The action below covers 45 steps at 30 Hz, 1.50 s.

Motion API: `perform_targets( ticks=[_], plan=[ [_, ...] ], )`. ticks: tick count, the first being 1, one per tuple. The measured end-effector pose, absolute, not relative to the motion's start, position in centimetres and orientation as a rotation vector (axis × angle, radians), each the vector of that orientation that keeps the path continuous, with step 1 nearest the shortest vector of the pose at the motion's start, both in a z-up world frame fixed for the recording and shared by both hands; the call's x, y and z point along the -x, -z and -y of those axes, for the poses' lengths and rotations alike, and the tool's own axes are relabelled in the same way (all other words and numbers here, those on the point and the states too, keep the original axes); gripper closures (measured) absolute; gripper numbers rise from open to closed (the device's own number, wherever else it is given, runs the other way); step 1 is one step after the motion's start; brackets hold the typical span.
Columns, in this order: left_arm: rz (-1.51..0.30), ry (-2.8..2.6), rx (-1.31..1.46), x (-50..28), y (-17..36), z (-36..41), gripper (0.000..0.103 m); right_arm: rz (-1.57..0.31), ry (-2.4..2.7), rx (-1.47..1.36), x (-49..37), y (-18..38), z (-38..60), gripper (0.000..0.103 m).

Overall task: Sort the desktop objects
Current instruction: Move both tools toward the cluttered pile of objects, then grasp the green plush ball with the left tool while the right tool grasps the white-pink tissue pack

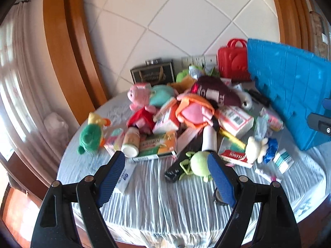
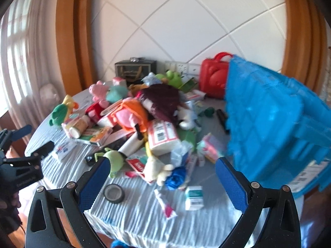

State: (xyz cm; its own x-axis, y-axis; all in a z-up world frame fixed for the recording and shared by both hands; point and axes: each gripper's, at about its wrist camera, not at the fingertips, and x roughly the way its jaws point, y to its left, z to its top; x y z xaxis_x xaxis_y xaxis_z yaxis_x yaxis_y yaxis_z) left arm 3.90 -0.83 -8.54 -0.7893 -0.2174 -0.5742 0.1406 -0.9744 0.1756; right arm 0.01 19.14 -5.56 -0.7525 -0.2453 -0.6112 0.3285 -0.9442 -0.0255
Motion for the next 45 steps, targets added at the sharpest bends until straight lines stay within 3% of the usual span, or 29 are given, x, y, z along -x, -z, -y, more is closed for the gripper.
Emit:
perform_targets(
  ticks=[17,23,33,38,41,45],
  plan=[
    [0.173,2.995,-1.224,5.3,17.4,2.1,0.021,-0.182,2.568,-1.290,12.4,12.6,-14.3,0.000],
    [0.232,3.040,-1.345,7.9,20.8,0.4,0.021,-0.213,2.588,-1.328,15.0,13.8,-13.8,0.001],
    [0.161,3.030,-1.434,10.1,24.5,-1.2,0.021,-0.251,2.497,-1.337,19.9,15.7,-14.7,0.001],
    [0.223,2.997,-1.510,10.4,25.9,-2.1,0.037,-0.294,2.415,-1.347,21.9,17.3,-14.2,0.001],
    [0.179,2.988,-1.566,11.3,25.7,-1.5,0.037,-0.297,2.379,-1.372,22.9,18.4,-14.0,0.001],
    [0.249,2.968,-1.603,11.7,25.7,-2.3,0.037,-0.321,2.358,-1.391,24.1,19.2,-13.1,0.001]
  ],
)
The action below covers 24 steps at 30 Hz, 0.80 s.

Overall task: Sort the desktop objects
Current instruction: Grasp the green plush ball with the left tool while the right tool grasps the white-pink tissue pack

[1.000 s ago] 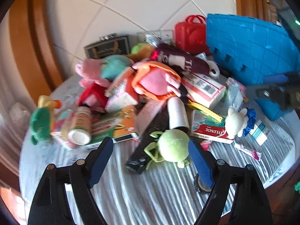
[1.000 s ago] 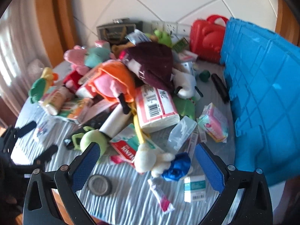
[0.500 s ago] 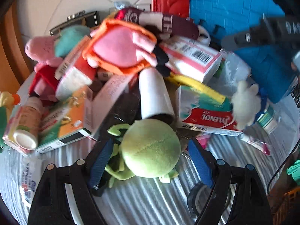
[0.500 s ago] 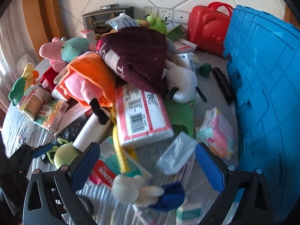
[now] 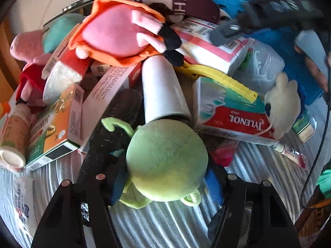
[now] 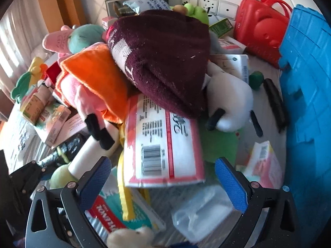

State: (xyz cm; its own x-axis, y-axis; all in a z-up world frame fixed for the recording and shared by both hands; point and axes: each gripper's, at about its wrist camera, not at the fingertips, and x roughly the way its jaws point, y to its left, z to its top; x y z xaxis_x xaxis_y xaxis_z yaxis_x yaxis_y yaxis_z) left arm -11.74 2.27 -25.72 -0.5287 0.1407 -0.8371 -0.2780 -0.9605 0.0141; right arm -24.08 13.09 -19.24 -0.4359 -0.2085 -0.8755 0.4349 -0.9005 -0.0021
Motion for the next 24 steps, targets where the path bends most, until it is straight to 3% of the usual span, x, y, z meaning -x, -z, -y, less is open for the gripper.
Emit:
perform_targets(
  ticks=[11,18,24],
  plan=[
    [-0.187,-2.505,1.378,11.7,25.6,-1.9,0.037,-0.551,2.393,-1.481,26.5,22.6,-9.4,0.004],
    [-0.226,-2.492,1.322,11.1,25.2,-1.8,0.043,-0.458,2.447,-1.454,26.2,22.6,-10.6,0.017],
    [-0.277,-2.521,1.254,9.5,23.8,-1.2,0.046,-0.403,2.460,-1.408,23.4,20.9,-12.7,0.018]
  ],
)
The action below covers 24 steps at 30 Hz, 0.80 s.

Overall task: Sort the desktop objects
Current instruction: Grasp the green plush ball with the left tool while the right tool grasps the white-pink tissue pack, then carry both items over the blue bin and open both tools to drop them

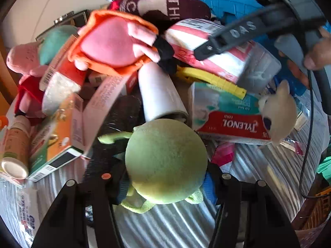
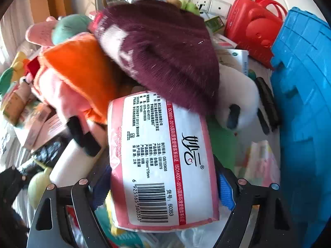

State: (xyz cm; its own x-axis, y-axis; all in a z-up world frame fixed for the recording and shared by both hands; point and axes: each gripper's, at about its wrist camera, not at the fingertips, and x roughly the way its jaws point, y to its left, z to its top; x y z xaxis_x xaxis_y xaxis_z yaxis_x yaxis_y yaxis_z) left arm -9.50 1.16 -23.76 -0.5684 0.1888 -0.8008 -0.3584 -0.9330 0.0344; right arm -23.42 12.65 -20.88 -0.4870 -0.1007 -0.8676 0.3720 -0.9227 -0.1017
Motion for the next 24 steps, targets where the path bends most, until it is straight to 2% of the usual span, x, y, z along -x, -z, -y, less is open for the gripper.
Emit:
perform_targets(
  ticks=[13,19,24],
  plan=[
    [-0.320,-2.668,1.054,5.7,16.5,2.0,0.047,-0.309,2.525,-1.250,19.6,14.7,-13.9,0.018],
    [-0.365,-2.703,0.886,8.6,12.0,2.6,0.047,-0.202,2.590,-1.106,17.4,8.8,-13.6,0.018],
    [-0.385,-2.692,0.673,8.5,6.4,0.0,0.047,-0.124,2.674,-0.951,15.0,2.5,-14.5,0.018]
  ],
)
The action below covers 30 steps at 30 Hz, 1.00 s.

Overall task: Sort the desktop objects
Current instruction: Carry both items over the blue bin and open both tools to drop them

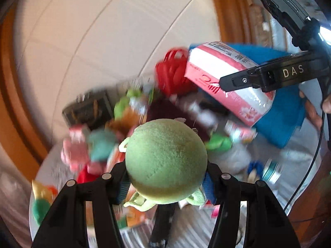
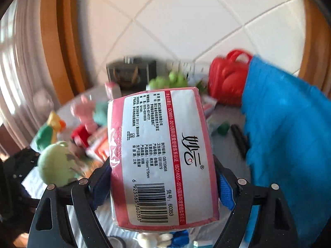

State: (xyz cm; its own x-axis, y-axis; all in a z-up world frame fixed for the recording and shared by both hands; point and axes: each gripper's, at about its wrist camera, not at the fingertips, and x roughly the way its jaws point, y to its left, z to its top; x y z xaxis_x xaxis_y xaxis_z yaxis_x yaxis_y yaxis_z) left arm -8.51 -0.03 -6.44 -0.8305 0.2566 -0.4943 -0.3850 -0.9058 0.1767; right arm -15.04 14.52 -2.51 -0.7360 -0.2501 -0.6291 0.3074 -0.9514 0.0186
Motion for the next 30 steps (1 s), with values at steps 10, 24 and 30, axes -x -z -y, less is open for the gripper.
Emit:
perform_targets(
  ticks=[10,24,30],
  plan=[
    [-0.423,-2.583,0.356,7.6,-3.3,-10.7,0.046,0.016,2.922,-0.651,8.3,-7.9,-24.3,0.018],
    [-0.403,-2.542,0.292,9.2,-9.0,-29.0,0.044,0.168,3.190,-0.669,6.6,-9.5,-43.0,0.018],
    [-0.467,-2.566,0.391,11.6,-10.0,-34.3,0.040,0.206,3.255,-0.691,7.8,-10.1,-48.4,0.017]
  ],
)
